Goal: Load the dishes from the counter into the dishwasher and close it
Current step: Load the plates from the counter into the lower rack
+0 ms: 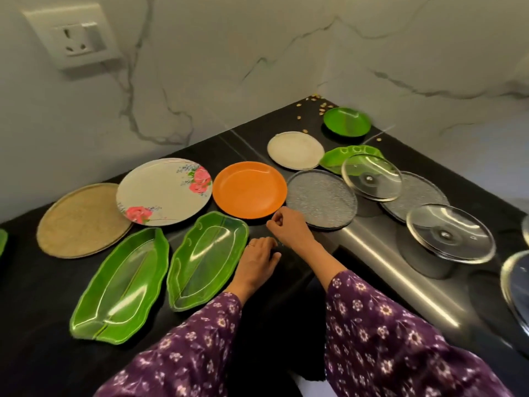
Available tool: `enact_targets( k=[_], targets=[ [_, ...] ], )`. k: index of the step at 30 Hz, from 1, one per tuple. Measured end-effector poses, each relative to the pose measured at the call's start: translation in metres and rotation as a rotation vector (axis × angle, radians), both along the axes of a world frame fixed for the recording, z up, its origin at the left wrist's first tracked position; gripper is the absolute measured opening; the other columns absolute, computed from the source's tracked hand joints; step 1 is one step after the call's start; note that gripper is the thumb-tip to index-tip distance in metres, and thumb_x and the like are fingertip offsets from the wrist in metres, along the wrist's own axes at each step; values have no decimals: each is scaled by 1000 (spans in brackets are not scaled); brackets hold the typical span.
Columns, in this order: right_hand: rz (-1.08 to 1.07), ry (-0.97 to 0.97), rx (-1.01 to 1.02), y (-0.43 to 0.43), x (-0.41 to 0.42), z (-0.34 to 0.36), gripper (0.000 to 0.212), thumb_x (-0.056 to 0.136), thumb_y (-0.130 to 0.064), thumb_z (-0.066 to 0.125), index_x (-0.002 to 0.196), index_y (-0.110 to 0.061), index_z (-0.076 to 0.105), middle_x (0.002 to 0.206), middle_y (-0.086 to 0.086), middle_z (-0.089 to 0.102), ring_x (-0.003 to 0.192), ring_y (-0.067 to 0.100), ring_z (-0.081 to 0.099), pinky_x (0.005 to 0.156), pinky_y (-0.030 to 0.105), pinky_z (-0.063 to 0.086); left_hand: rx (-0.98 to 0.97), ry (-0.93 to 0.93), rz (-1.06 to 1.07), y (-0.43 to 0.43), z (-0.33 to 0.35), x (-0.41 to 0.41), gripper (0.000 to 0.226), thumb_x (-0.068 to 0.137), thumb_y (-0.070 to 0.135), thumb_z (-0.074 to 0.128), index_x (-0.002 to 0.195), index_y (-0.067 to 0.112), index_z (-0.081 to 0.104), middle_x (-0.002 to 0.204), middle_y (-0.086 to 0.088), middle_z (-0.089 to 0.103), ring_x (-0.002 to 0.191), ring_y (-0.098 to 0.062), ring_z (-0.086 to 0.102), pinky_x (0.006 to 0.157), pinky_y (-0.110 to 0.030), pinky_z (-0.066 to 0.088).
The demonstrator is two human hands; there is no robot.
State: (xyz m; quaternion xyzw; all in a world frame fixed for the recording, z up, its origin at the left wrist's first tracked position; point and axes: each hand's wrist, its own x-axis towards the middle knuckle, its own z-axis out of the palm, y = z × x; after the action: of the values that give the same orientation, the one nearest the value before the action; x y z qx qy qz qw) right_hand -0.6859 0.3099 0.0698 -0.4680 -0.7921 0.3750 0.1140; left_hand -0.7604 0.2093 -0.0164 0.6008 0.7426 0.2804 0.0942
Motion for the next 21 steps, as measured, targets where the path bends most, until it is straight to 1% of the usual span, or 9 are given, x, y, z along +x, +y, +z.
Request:
enact_targets(
  k=[3, 6, 7, 9, 12, 14, 16, 19, 21],
  targets=[
    [-97, 39, -114, 11, -25, -15, 21, 87, -23, 58, 81, -4, 49, 74, 12, 57, 74, 29, 61, 61, 34, 42, 14, 6, 12, 2, -10, 1, 19, 91, 32, 48, 97, 14, 53, 90, -1, 54, 84, -20, 50, 75, -30, 40],
    [-234, 57, -277, 30, -44, -32, 24, 86, -29, 57, 91, -6, 52, 71, 10, 63, 64, 22, 66, 58, 28, 54, 41, 32, 10, 5, -14, 0, 18, 92, 30, 47, 98, 15, 54, 92, 0, 56, 86, -19, 51, 76, -30, 41],
    [-282, 75, -342, 35, -48, -38, 28, 86, -30, 58, 97, -6, 50, 75, 11, 65, 68, 22, 68, 55, 24, 52, 51, 48, 1, 5, -14, 0, 17, 91, 30, 48, 97, 14, 54, 91, -1, 56, 85, -20, 52, 75, -30, 41],
    [-384, 122, -435, 44, -56, -47, 38, 84, -31, 61, 107, -5, 47, 93, 16, 67, 80, 26, 69, 56, 28, 50, 57, 109, -23, 6, -13, 0, 17, 91, 29, 48, 95, 15, 55, 88, -1, 57, 82, -20, 53, 72, -33, 43],
    [-548, 269, -552, 46, -67, -53, 58, 83, -19, 67, 128, -4, 33, 113, 18, 59, 87, 29, 68, 46, 24, 54, 54, 148, -36, 8, -13, 1, 15, 91, 30, 48, 96, 17, 55, 89, -1, 58, 80, -21, 53, 68, -36, 45],
    [-614, 328, -589, 47, -72, -56, 64, 82, -7, 68, 132, -8, 28, 119, 21, 54, 95, 34, 65, 56, 30, 59, 54, 151, -37, 8, -15, 1, 14, 92, 29, 47, 95, 16, 54, 89, -1, 57, 80, -21, 52, 67, -37, 45],
    [-660, 332, -617, 49, -73, -60, 61, 80, 3, 66, 131, -7, 35, 123, 20, 53, 94, 33, 65, 70, 38, 59, 62, 149, -37, 8, -15, 1, 13, 92, 28, 47, 95, 16, 53, 88, -1, 56, 79, -21, 52, 66, -36, 45],
    [-668, 445, -626, 50, -66, -57, 39, 85, 6, 54, 121, -4, 48, 117, 18, 56, 69, 23, 66, 54, 28, 57, 84, 148, -34, 7, -14, 2, 12, 92, 27, 48, 95, 16, 54, 89, 0, 57, 80, -20, 52, 67, -35, 45],
    [-656, 498, -574, 48, -52, -46, 28, 85, 2, 53, 113, -3, 51, 113, 18, 57, 68, 22, 65, 48, 24, 53, 97, 149, -40, 7, -14, 2, 11, 91, 27, 49, 94, 17, 53, 88, 1, 57, 79, -19, 52, 68, -34, 44]
  ],
)
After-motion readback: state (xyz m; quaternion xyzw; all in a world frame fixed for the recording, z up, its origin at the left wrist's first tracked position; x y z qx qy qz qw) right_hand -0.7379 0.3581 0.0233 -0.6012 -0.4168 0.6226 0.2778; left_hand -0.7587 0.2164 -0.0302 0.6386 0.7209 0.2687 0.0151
